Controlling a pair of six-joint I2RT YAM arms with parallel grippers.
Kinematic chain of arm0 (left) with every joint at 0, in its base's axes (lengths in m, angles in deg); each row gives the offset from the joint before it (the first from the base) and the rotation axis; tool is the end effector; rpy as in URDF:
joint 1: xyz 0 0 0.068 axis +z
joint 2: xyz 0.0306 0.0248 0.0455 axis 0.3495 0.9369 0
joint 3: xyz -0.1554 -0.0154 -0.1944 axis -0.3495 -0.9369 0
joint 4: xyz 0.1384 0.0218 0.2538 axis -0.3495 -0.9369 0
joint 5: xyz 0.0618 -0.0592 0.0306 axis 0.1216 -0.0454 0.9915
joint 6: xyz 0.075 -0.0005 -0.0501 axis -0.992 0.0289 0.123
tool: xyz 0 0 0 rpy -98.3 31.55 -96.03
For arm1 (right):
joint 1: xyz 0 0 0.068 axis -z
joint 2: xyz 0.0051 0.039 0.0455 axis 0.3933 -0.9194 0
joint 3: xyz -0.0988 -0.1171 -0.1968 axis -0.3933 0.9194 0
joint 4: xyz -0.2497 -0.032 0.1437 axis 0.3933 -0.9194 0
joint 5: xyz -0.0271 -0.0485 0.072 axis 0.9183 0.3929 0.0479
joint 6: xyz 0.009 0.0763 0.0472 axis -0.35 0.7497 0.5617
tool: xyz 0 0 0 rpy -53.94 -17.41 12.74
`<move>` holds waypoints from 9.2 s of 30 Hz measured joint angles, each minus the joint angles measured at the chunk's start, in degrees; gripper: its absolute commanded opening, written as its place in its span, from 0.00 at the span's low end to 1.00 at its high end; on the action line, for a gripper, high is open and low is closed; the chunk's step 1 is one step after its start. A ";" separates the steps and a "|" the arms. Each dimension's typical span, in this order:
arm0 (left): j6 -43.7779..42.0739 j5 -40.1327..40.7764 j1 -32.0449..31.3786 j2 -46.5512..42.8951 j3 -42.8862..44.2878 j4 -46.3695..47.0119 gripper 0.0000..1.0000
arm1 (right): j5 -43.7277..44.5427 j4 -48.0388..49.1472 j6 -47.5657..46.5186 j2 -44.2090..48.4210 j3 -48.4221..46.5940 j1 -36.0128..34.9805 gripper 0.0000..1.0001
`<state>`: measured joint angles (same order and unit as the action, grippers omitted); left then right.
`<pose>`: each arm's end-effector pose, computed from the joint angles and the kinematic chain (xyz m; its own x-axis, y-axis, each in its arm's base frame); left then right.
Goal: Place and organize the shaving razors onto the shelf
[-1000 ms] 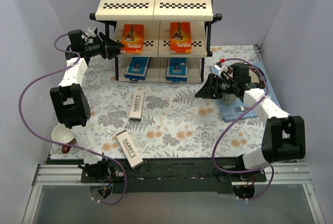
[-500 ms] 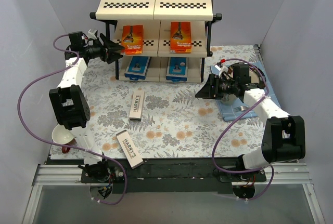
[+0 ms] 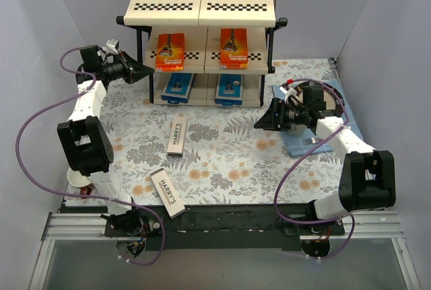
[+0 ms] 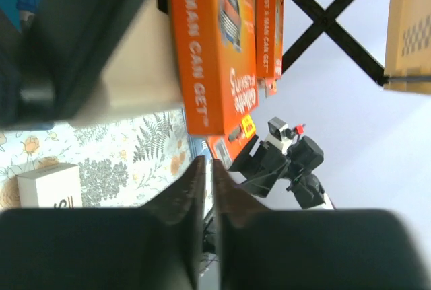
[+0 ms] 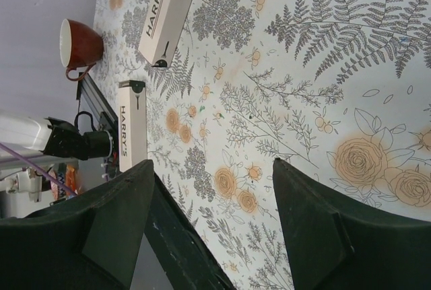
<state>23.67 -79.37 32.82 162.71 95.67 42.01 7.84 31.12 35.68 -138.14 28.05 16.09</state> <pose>0.4771 0.0327 0.2665 -0.6635 -0.6435 0.3816 -0.4605 -0.0507 -0.8862 0.3447 0.1029 0.1835 -0.8279 0.1037 -0.5511 -0.3929 0.5940 0.7020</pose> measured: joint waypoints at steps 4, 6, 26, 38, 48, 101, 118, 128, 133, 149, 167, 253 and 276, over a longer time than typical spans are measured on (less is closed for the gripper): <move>-0.22 -0.79 -1.03 -1.88 -2.32 1.31 0.00 | 0.00 0.07 0.02 0.00 0.28 0.00 0.78; -0.13 -0.79 -2.27 -1.88 -2.32 1.75 0.00 | 0.00 0.07 0.02 0.00 0.28 -0.02 0.78; -0.46 0.87 -5.11 1.99 2.73 6.05 0.00 | 0.28 -0.07 -0.57 0.00 0.28 0.96 0.78; -1.20 5.20 -16.35 -3.65 -3.10 7.37 0.00 | 0.26 0.00 -0.68 -1.42 0.28 1.07 0.78; -2.58 16.92 -14.12 -3.58 -0.24 0.76 0.00 | 1.20 -0.04 -1.70 -0.79 0.26 1.07 0.78; -20.04 25.53 -10.16 -32.46 -34.64 -1.01 0.76 | 3.28 0.00 -7.26 -0.79 -0.11 -2.73 0.87; -24.65 55.12 -28.37 -20.85 -41.11 -2.97 0.78 | 3.58 -0.02 -8.72 1.66 -0.72 -5.33 0.88; -27.30 57.66 -30.18 -16.68 -41.13 -1.31 0.67 | 3.67 0.37 -8.81 3.72 1.20 -5.33 0.88; -27.89 57.27 -30.67 -16.68 -41.55 -0.81 0.52 | 3.69 1.25 -8.81 3.85 1.70 -5.31 0.86; -2.84 38.51 -39.56 -9.55 -36.70 -0.94 0.87 | 18.34 -6.40 -14.08 3.89 2.71 -5.84 0.89; -5.49 42.60 -25.33 -26.45 -35.52 -6.03 0.89 | 45.92 -10.95 -3.10 -17.49 -19.12 -34.36 0.98; -10.08 -9.22 -15.21 -33.05 -39.63 13.77 0.27 | 38.84 -15.82 -3.74 -3.32 -33.16 -25.22 0.96; -0.66 -17.27 -7.17 1.81 28.02 16.70 0.27 | 37.33 -14.88 -6.08 2.64 -19.58 -24.81 0.97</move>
<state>23.01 -96.64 25.65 164.52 123.69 58.71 45.17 16.23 29.60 -135.49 8.47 -8.72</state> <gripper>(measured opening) 0.359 0.964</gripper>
